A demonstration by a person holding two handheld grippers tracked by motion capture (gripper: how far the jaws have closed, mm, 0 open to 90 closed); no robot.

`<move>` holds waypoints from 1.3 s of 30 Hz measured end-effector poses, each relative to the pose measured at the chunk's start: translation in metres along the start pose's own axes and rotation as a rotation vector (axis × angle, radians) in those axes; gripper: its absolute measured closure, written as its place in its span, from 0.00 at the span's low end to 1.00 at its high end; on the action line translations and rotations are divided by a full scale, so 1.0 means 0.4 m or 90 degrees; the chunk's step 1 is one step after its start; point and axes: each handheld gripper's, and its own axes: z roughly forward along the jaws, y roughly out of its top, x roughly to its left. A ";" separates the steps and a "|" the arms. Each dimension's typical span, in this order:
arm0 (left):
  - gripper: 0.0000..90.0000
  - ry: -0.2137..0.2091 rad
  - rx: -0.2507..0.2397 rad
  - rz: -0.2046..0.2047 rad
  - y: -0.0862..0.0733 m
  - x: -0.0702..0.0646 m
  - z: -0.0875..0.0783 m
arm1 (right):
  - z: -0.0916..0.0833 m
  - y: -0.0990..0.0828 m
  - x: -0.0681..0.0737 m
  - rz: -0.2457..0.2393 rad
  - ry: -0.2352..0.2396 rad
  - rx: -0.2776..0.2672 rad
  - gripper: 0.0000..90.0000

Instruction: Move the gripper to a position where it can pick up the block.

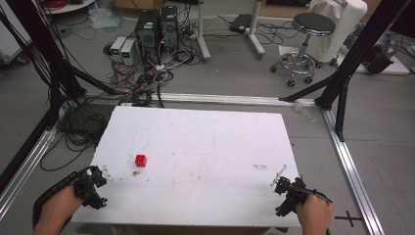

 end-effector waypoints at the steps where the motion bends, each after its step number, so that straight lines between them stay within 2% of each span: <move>1: 0.23 0.000 0.000 0.000 0.000 0.000 0.000 | 0.000 -0.001 0.000 0.000 0.002 0.001 0.11; 15: 0.23 0.009 -0.005 0.001 0.002 -0.001 -0.006 | -0.010 0.003 0.004 -0.003 0.004 -0.014 0.11; 30: 0.23 0.000 -0.004 0.006 0.004 -0.002 -0.006 | -0.006 0.003 0.003 -0.005 0.006 -0.013 0.11; 33: 0.23 -0.006 -0.008 0.020 0.010 -0.004 -0.008 | -0.007 -0.001 0.002 0.002 0.006 -0.014 0.11; 34: 0.23 -0.012 -0.015 0.032 0.012 -0.003 -0.010 | -0.006 -0.002 0.001 0.001 0.007 -0.015 0.11; 36: 0.24 -0.015 -0.019 0.037 0.012 -0.001 -0.010 | -0.006 -0.003 0.001 0.002 0.009 -0.015 0.11; 38: 0.24 0.002 -0.020 0.063 0.018 0.009 -0.013 | -0.007 -0.007 0.000 0.005 0.006 -0.017 0.11; 39: 0.24 -0.005 -0.027 0.076 0.021 0.014 -0.016 | -0.008 -0.007 -0.001 0.004 0.004 -0.018 0.11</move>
